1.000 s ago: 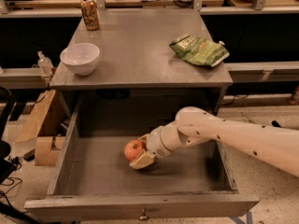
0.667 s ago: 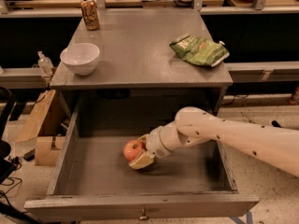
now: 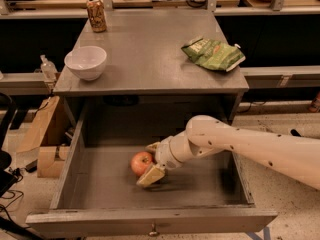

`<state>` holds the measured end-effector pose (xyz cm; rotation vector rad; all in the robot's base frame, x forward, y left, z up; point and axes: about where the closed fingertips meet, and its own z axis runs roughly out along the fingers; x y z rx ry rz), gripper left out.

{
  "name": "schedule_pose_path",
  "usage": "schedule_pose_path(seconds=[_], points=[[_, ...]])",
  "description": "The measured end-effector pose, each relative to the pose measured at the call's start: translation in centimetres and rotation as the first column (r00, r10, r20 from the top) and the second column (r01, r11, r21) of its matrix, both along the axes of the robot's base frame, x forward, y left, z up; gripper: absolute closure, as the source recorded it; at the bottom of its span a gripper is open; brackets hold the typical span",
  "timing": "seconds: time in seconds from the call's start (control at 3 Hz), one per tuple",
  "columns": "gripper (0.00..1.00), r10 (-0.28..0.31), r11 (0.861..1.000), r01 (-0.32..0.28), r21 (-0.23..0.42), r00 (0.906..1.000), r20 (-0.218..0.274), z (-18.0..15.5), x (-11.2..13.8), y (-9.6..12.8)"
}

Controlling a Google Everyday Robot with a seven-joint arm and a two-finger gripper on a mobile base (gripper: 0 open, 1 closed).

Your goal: Place apple into top drawer

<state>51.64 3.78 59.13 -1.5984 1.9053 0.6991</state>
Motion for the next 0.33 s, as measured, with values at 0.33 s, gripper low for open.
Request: schedule_pose_path(seconds=[0.33], points=[[0.00, 0.000, 1.000, 0.000, 0.000, 1.0000, 0.000, -0.01, -0.01, 0.02]])
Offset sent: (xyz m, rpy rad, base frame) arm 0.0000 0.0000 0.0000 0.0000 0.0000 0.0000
